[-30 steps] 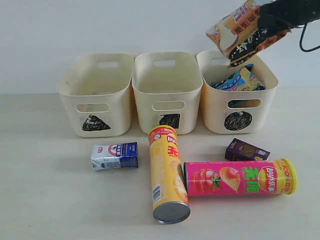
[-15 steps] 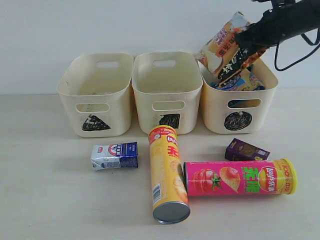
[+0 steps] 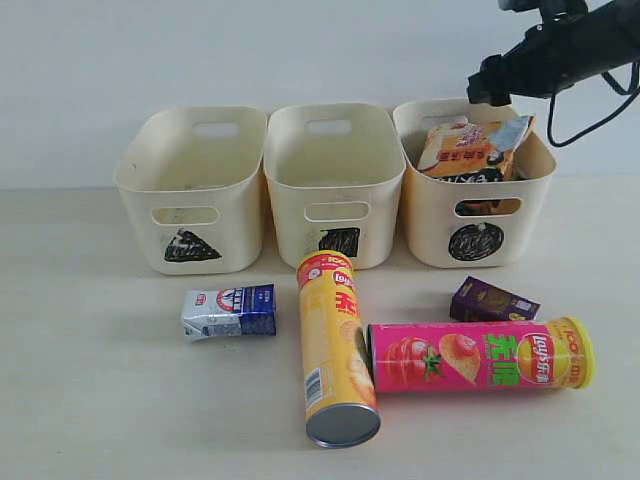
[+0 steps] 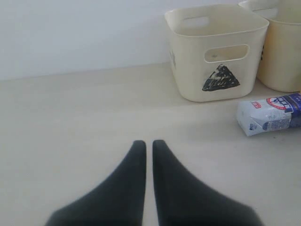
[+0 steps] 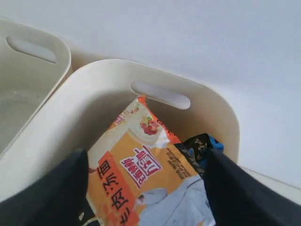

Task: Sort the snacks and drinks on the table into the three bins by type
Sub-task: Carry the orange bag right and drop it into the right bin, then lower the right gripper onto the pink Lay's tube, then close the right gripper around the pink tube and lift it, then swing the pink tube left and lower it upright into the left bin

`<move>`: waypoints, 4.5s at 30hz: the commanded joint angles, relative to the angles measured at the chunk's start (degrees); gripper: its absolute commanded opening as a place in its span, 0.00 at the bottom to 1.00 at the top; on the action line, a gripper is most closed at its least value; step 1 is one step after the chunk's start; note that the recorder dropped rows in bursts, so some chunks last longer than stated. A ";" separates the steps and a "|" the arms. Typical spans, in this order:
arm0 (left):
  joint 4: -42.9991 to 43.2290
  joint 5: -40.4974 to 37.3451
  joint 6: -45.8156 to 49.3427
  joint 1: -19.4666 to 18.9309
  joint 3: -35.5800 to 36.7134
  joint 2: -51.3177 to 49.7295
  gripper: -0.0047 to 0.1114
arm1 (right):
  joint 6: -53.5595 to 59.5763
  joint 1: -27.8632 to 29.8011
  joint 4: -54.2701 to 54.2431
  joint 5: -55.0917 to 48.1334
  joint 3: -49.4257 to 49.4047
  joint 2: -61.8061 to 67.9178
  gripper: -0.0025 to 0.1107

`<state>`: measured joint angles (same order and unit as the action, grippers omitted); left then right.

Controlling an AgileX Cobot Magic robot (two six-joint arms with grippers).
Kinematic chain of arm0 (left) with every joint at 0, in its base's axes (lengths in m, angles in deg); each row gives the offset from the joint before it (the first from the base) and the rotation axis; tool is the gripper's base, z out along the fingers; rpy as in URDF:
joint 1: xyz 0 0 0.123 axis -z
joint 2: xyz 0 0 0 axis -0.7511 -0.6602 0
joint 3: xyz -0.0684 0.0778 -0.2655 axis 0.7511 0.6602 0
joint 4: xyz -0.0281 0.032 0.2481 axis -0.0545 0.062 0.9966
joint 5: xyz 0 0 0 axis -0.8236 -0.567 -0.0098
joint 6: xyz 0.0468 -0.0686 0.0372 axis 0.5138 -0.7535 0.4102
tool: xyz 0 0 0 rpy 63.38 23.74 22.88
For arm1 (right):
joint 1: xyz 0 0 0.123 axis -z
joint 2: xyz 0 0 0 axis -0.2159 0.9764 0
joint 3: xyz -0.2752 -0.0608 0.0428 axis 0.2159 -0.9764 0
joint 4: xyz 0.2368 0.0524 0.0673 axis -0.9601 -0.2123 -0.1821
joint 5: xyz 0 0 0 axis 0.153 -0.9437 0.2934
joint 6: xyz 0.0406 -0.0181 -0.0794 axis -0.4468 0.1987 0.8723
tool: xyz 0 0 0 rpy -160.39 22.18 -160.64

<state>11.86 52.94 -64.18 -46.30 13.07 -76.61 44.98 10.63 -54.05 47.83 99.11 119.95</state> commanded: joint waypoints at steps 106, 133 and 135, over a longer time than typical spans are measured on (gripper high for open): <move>0.05 0.76 -0.44 -0.14 0.20 0.15 0.08 | 28.96 -21.03 25.37 -16.58 -40.34 -12.17 0.57; 0.05 0.76 -0.44 -0.14 0.20 0.15 0.08 | 17.94 -21.03 33.01 -20.52 -40.21 -25.61 0.02; 0.05 0.76 -0.44 -0.14 0.20 0.15 0.08 | 13.59 -21.03 33.01 -19.15 -40.21 -26.46 0.02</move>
<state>11.86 52.94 -64.18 -46.30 13.07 -76.61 63.94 -10.31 -21.65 27.25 58.79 95.14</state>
